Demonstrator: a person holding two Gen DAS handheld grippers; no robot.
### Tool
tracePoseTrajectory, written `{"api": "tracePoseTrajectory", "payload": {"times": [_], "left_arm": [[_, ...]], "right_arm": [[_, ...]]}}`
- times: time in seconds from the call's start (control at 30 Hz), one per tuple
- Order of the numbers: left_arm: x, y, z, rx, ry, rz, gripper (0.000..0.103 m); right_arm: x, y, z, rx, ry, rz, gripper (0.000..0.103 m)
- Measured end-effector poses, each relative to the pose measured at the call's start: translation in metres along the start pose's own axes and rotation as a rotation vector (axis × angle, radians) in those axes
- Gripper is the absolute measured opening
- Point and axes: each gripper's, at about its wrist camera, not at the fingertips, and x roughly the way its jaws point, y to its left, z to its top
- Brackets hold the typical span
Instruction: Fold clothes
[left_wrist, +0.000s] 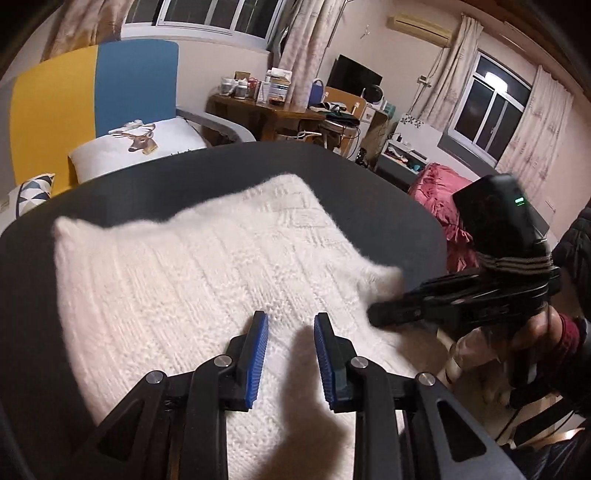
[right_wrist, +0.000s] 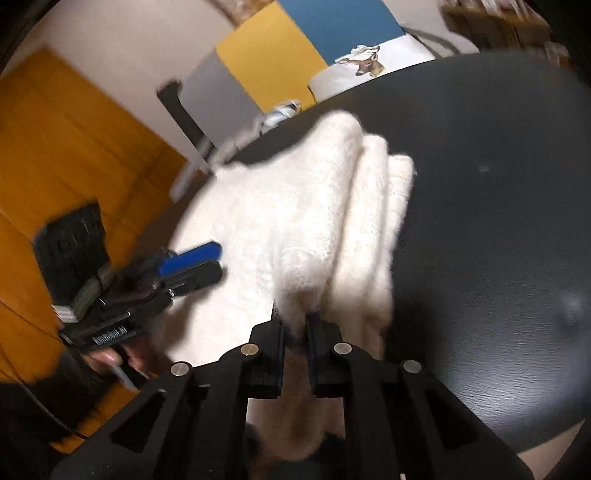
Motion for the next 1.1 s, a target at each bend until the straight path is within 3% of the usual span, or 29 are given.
{"api": "tracePoseTrajectory", "payload": {"times": [0.1,0.27,0.37,0.43,0.47,0.53,0.67,0.73,0.83,0.9,0.93,1.0,1.1], "left_arm": [[0.003,-0.004,-0.002,0.009,0.005,-0.006,0.025],[0.015,0.000,0.017,-0.006,0.002,0.018,0.025],[0.030,0.003,0.035,-0.034,0.021,0.033,0.026],[0.040,0.005,0.042,-0.045,0.031,0.022,0.025],[0.045,0.007,0.043,-0.054,0.037,0.011,0.025],[0.053,0.007,0.041,-0.071,0.036,-0.009,0.026],[0.053,0.000,0.036,-0.050,0.009,-0.006,0.026],[0.044,0.003,0.034,-0.077,-0.018,-0.024,0.027],[0.020,0.015,0.031,-0.135,-0.086,-0.029,0.027],[0.000,0.035,0.024,-0.196,-0.141,0.021,0.027],[-0.005,0.047,0.019,-0.236,-0.144,0.042,0.027],[-0.009,0.067,0.011,-0.312,-0.129,0.060,0.025],[-0.022,0.082,0.002,-0.378,-0.166,0.021,0.024]], "right_arm": [[0.020,-0.015,-0.002,0.104,-0.008,0.074,0.010],[0.033,-0.013,0.004,0.124,-0.019,0.113,0.010],[0.028,-0.017,0.008,0.148,0.006,0.172,0.020],[0.015,-0.014,0.014,0.114,-0.020,0.156,0.025],[0.007,-0.011,0.017,0.084,-0.050,0.118,0.034],[-0.018,-0.007,0.032,0.029,-0.111,0.061,0.041],[-0.023,0.005,0.079,-0.047,-0.181,0.108,0.041],[-0.011,0.002,0.103,-0.057,-0.158,0.127,0.041],[0.033,-0.014,0.127,-0.006,-0.044,0.113,0.041],[0.057,-0.031,0.128,0.016,0.036,0.019,0.031],[0.064,-0.039,0.127,0.027,0.047,-0.011,0.013],[0.067,-0.050,0.122,0.051,0.026,-0.016,0.011],[0.069,-0.048,0.121,0.040,0.022,-0.024,0.008]]}}
